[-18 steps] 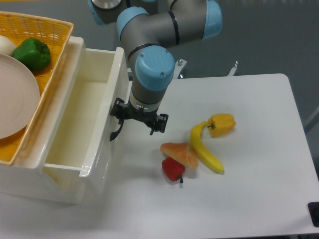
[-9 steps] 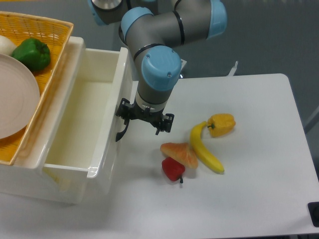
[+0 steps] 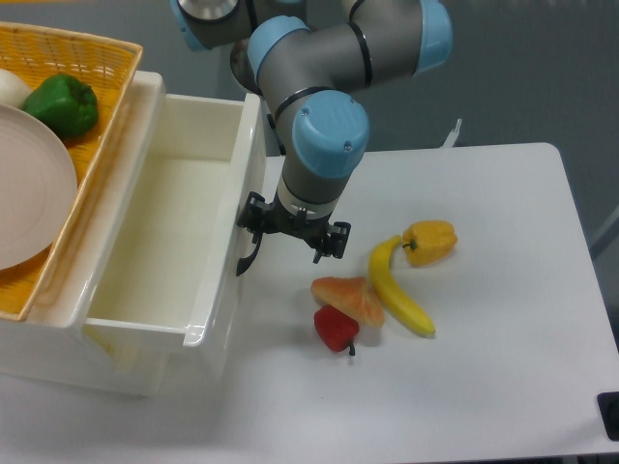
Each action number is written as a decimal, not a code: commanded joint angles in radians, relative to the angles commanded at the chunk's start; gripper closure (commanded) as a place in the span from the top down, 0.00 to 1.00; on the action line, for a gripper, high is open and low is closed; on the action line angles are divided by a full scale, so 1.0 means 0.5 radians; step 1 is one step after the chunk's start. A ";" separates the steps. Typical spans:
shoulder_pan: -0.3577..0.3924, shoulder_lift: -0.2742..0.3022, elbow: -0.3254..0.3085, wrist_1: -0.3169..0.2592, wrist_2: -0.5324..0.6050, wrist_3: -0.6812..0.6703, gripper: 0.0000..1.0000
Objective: Slide open the top white drawer
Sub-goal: 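Continue pulling the upper drawer further out of the cabinet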
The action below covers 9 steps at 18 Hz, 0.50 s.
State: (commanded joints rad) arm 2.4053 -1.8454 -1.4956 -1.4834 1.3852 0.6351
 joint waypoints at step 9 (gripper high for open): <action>0.083 0.003 0.012 0.009 0.009 0.074 1.00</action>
State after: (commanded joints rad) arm 2.4466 -1.8438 -1.4895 -1.4788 1.3898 0.6719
